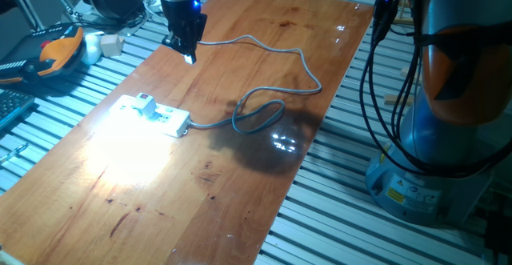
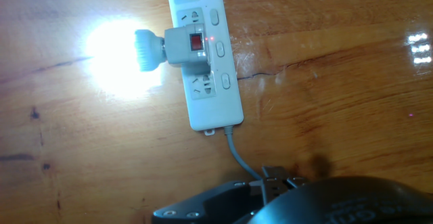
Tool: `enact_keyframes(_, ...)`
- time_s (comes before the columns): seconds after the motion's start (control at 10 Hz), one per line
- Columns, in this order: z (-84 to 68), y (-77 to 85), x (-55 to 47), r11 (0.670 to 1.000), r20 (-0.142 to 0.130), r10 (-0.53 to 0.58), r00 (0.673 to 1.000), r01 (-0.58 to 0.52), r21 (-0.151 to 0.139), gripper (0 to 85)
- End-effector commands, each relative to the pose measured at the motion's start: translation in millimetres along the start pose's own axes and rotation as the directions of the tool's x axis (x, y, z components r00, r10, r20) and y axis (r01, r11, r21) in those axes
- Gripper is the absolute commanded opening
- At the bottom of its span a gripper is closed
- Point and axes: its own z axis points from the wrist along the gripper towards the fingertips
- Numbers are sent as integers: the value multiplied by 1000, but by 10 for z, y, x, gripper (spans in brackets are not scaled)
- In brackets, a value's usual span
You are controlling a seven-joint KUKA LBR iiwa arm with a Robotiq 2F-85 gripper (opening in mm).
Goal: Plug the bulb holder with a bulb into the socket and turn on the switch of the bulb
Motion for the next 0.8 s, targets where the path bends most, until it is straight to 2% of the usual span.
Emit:
enact_keyframes(0.0,1,1,2,1000,0,0,1000,0,0,0)
enact_keyframes(0.7,14,-5,15,1000,2,0,1000,0,1,0)
